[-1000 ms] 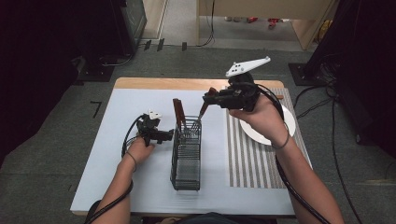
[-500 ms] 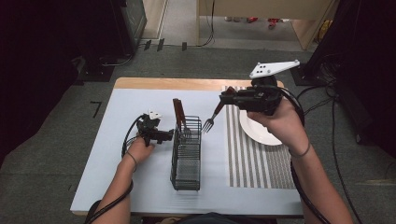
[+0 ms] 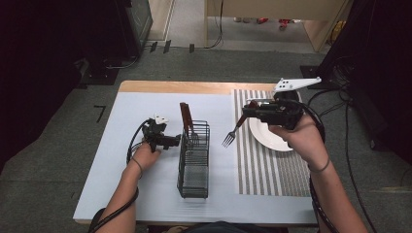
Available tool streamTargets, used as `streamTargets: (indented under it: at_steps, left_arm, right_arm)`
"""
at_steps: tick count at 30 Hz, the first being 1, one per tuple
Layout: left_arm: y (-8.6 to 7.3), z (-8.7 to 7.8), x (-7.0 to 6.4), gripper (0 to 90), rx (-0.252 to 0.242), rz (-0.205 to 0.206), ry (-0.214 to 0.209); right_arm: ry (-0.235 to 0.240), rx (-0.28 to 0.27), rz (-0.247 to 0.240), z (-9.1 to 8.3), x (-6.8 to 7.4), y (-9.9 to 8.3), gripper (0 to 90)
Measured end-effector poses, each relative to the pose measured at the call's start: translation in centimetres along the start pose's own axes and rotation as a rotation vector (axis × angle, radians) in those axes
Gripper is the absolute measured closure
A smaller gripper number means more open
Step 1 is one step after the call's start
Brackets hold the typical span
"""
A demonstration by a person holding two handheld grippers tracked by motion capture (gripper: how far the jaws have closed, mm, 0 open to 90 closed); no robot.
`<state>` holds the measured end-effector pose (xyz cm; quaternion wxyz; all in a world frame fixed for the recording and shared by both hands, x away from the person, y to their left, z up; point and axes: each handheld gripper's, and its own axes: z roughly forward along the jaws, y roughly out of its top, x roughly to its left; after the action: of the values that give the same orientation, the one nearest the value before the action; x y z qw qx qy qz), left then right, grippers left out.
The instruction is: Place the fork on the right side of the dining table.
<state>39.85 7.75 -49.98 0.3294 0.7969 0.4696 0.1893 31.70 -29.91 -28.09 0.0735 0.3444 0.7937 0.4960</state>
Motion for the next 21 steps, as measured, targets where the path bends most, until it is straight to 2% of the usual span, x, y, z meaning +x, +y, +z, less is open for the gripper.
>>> streamTargets:
  at_steps: [3,8,12,21]
  left_arm:
    - [0.0,0.0,0.0,0.0,0.000,0.000,0.000]
    - [0.0,0.0,0.0,0.0,0.001,0.001,0.000]
    - [0.0,0.0,0.0,0.0,0.000,0.000,0.000]
    - [0.0,0.0,0.0,0.0,0.001,0.001,0.000]
  right_arm:
    - [-0.010,0.013,0.022,0.1,-0.4,-1.2,80.7]
    - [-0.020,-0.007,0.068,-0.2,-1.4,-2.6,80.6]
    - [-0.049,0.006,0.063,-0.3,-1.6,-3.2,80.6]
    - [-0.097,0.038,0.102,-0.5,-2.4,-5.5,80.6]
